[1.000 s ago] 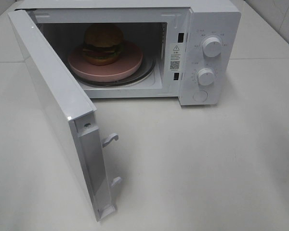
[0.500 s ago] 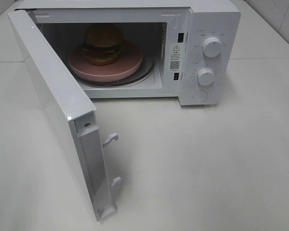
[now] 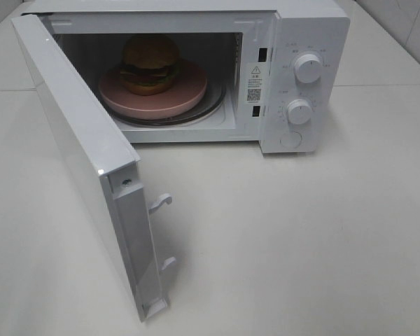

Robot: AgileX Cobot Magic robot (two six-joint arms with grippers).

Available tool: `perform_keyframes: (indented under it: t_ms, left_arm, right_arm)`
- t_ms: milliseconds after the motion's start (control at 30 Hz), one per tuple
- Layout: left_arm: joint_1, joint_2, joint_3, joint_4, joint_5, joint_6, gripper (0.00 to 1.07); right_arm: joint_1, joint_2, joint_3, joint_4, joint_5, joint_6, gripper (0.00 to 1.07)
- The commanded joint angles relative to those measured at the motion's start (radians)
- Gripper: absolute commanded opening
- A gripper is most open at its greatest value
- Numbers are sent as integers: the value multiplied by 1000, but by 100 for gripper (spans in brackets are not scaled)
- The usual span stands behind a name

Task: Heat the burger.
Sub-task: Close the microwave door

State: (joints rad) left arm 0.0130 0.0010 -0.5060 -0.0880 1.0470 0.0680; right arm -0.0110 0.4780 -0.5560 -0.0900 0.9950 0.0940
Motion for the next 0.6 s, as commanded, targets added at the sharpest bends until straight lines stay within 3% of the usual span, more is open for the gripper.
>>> perform_keyframes:
  t_ms: [33,333,600]
  left_arm:
    - [2,-3,2,-2,-3,-6,105]
    - [2,-3,2,-2,-3,-6,105]
    - [2,-3,2,-2,-3,-6,105]
  right_arm:
    - [-2,-149,46,-3,-3,2,76]
    - [-2,-396,50,-3,3,3,76]
    - [2,-513,53,-3,4,1,76]
